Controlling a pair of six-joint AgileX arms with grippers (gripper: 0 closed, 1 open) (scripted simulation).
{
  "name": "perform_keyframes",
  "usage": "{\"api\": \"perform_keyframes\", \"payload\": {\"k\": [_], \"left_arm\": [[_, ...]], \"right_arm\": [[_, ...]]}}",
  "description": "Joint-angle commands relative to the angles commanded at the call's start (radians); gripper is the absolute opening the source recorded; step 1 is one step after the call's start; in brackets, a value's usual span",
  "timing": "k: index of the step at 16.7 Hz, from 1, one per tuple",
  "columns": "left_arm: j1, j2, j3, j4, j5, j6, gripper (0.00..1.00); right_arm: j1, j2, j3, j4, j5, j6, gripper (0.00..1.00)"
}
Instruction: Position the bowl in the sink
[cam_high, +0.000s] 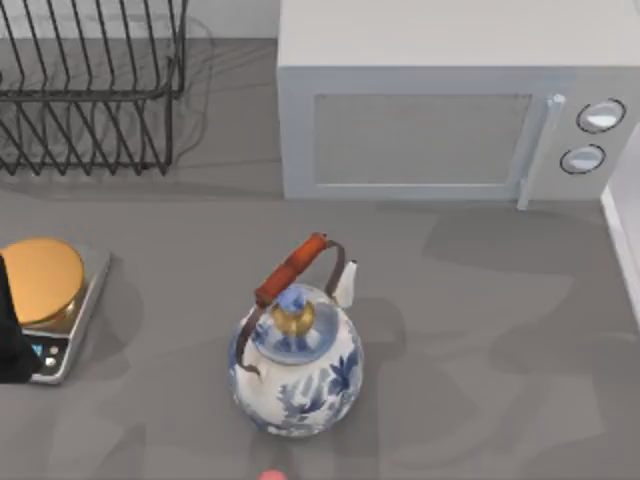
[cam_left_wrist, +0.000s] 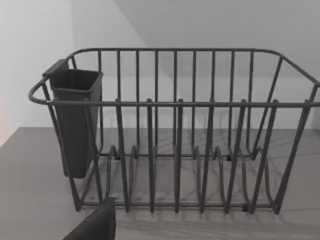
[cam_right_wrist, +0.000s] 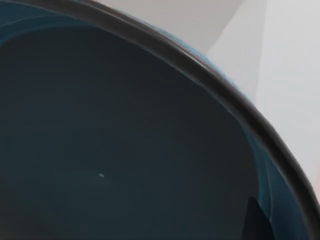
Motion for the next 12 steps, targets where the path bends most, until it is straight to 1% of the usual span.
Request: {"api": "perform_keyframes", "payload": {"k": [2,5,12], "left_arm": [[0.0,0.0,0.0,0.0,0.0,0.0,1.0],[0.0,0.0,0.0,0.0,0.0,0.0,1.0],[0.0,0.0,0.0,0.0,0.0,0.0,1.0]], "right_arm": [[0.0,0.033,-0.003,0.035,-0.003,0.0,0.0],[-0.004,0.162,-0.016,0.168,-0.006,0.0,0.0],[-0.01,0.58,-0.084,0.678,0.002,-0.004,0.0]]}}
